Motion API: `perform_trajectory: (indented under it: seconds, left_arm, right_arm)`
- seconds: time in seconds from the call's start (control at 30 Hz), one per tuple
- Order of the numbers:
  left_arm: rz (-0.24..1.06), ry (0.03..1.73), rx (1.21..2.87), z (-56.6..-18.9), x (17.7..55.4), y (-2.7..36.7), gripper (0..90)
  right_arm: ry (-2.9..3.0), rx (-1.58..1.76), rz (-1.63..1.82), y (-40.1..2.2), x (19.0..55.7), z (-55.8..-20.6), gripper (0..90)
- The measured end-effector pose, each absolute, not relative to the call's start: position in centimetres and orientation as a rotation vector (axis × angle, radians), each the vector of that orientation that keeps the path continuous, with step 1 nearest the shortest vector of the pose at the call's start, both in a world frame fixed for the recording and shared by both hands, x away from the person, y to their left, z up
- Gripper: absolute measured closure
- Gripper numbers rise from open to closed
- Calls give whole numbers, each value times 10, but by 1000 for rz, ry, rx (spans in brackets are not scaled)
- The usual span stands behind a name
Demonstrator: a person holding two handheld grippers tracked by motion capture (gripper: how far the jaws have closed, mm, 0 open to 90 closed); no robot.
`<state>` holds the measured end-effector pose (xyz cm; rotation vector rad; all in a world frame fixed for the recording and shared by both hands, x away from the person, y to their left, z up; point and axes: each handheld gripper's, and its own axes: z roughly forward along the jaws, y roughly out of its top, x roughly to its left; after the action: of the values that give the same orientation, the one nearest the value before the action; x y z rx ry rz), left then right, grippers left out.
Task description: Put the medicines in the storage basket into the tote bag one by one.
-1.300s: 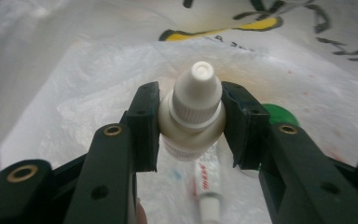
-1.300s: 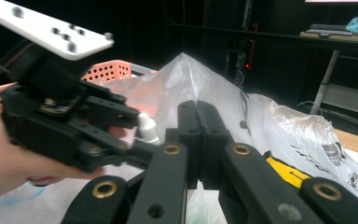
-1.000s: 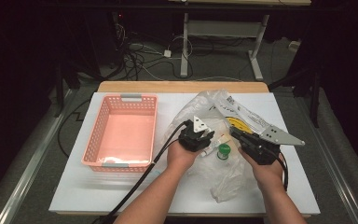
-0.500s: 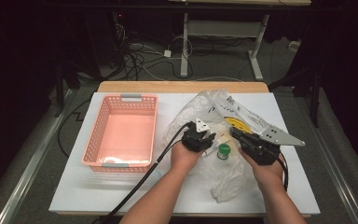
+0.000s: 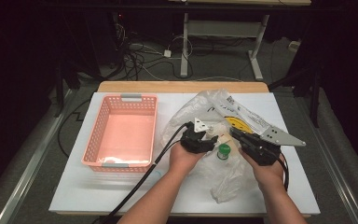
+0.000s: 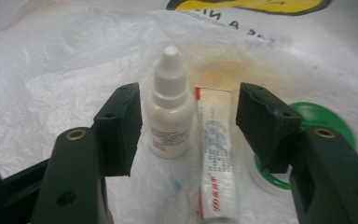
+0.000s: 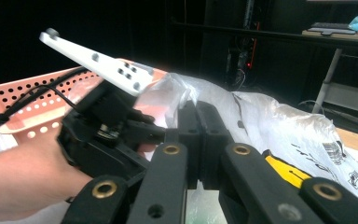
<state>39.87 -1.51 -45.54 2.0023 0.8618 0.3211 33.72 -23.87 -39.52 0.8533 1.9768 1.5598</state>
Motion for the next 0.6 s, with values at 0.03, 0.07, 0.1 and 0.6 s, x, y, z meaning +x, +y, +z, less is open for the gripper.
perform_trajectory:
  seconds: [0.03,0.07,0.1,0.6]
  left_arm:
    - [320,855,2000,-454,396,-14,393]
    - [317,852,1996,-453,394,-13,392]
    - [312,846,1997,-451,392,-12,392]
    - [261,766,2006,-448,349,9,335]
  right_arm:
    - [1977,854,1560,-239,337,-395,900]
    - [1976,855,1559,-239,337,-395,900]
    - [1976,855,1559,-239,337,-395,900]
    - [1961,846,1562,-242,335,-392,900]
